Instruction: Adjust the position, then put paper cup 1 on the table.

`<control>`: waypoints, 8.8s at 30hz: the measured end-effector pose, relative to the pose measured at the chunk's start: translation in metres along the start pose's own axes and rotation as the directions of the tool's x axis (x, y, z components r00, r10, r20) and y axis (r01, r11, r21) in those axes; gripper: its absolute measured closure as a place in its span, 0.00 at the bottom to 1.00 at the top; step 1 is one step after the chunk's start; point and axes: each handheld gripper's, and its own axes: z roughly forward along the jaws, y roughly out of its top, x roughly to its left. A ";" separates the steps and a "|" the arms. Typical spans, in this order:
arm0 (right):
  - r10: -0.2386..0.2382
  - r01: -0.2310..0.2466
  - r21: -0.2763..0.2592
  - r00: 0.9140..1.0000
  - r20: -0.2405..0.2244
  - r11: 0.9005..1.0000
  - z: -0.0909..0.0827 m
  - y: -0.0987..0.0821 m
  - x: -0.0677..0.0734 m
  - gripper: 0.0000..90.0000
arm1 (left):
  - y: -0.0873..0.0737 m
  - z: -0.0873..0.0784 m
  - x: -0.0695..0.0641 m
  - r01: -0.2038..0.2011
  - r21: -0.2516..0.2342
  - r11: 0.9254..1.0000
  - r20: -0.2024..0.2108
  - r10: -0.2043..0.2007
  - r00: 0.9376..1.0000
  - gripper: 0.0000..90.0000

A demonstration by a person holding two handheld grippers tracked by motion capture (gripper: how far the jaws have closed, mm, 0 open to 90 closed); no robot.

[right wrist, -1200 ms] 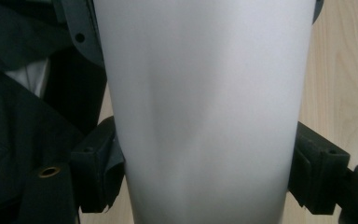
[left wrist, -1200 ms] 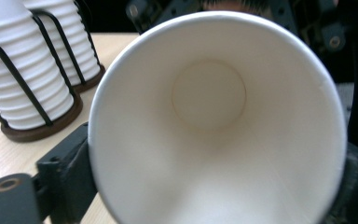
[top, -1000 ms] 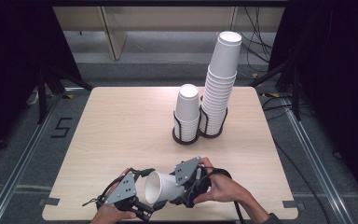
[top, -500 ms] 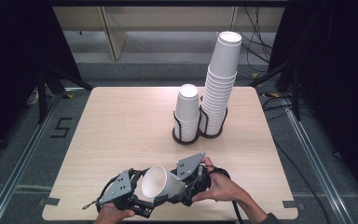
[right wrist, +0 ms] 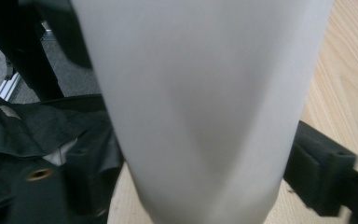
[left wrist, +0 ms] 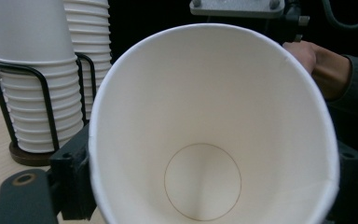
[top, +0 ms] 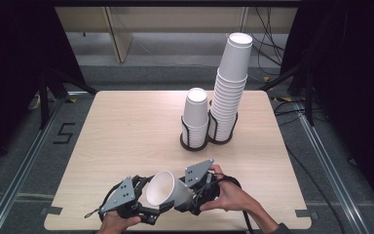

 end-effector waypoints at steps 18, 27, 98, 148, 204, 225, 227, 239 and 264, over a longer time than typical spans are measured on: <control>0.053 -0.056 -0.069 0.998 -0.044 0.996 0.015 0.000 0.002 0.26 | -0.001 0.003 -0.001 0.056 -0.052 0.997 -0.008 -0.057 0.998 0.17; 0.098 -0.097 -0.048 0.995 0.006 0.994 0.009 -0.008 -0.004 0.18 | 0.003 -0.004 0.005 0.048 -0.052 0.997 -0.071 -0.052 0.996 0.19; 0.241 -0.235 -0.062 0.900 0.363 0.970 -0.037 -0.068 0.008 0.19 | -0.001 -0.019 0.075 0.029 0.078 0.997 -0.570 0.020 0.821 0.19; 0.258 -0.265 -0.034 0.888 0.382 0.964 -0.046 -0.087 0.019 0.18 | 0.002 0.013 0.133 0.049 0.123 0.991 -0.630 0.040 0.776 0.19; 0.243 -0.252 -0.025 0.895 0.374 0.967 -0.046 -0.092 0.019 0.19 | -0.004 0.056 0.215 0.126 0.187 0.974 -0.721 0.049 0.691 0.14; 0.251 -0.265 -0.014 0.894 0.371 0.964 -0.046 -0.093 0.021 0.19 | -0.021 0.040 0.207 0.181 0.269 0.946 -0.694 0.059 0.718 0.16; 0.238 -0.254 -0.007 0.894 0.380 0.967 -0.047 -0.093 0.021 0.19 | -0.021 0.037 0.205 0.181 0.276 0.944 -0.691 0.065 0.720 0.16; 0.253 -0.268 -0.015 0.890 0.379 0.963 -0.048 -0.094 0.021 0.19 | -0.023 0.018 0.180 0.225 0.268 0.937 -0.667 0.012 0.745 0.16; 0.291 -0.299 -0.047 0.862 0.414 0.953 -0.054 -0.096 0.018 0.19 | -0.020 -0.004 0.063 0.155 0.239 0.959 -0.519 -0.008 0.855 0.16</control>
